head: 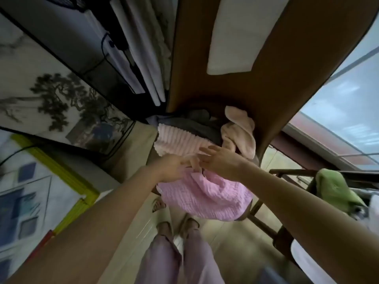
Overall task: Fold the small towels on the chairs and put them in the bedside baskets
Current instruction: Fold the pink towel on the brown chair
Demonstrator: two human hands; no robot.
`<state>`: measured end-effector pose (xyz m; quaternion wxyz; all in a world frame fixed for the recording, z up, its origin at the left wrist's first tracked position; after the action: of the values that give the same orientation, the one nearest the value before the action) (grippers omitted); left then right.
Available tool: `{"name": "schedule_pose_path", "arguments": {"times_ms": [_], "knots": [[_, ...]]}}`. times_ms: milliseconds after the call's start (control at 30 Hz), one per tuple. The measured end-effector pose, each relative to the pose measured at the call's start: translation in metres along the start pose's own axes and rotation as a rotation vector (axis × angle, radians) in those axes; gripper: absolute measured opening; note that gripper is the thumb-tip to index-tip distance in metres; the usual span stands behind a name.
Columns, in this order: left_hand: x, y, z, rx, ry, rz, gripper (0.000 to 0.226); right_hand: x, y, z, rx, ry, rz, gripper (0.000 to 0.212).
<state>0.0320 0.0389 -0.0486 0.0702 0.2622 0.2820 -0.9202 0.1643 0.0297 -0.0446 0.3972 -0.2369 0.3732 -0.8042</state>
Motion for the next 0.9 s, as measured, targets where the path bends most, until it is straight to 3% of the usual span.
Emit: {"name": "schedule_pose_path", "arguments": {"times_ms": [100, 200, 367, 467, 633, 767, 900], "knots": [[0.002, 0.020, -0.016, -0.005, 0.083, 0.102, 0.028, -0.004, 0.023, -0.020, 0.042, -0.025, -0.022, 0.050], [0.002, 0.036, -0.028, -0.041, 0.141, 0.158, 0.027, -0.004, 0.028, -0.022, 0.002, -0.099, -0.025, 0.042], [0.010, 0.067, -0.043, 0.053, 0.059, 0.218, 0.019, -0.011, 0.012, 0.003, -0.181, -0.001, -0.213, 0.035], [0.009, 0.072, -0.035, 0.069, -0.001, 0.248, 0.043, -0.011, -0.020, 0.038, -0.402, 0.045, -0.466, 0.019], [-0.038, 0.030, -0.006, 0.026, 0.090, 0.168, 0.028, -0.022, -0.073, 0.095, -0.580, 0.245, -0.625, 0.045], [-0.067, -0.016, 0.032, -0.001, 0.095, 0.053, 0.035, -0.045, -0.111, 0.145, -0.675, 0.452, -0.535, 0.025], [-0.088, -0.069, 0.070, -0.105, 0.114, -0.018, 0.038, -0.071, -0.116, 0.187, -0.534, 0.798, -0.482, 0.021]]}}
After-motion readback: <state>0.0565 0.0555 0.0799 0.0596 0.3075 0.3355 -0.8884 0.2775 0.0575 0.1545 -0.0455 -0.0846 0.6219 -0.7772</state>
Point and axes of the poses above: each hand's wrist, its own z-axis away from the middle knuckle, its own y-axis out of the palm, x = y × z, the point moved 7 cm from there along -z, towards the middle knuckle, and after that the axes turned 1 degree about -y, right-handed, at the moved point
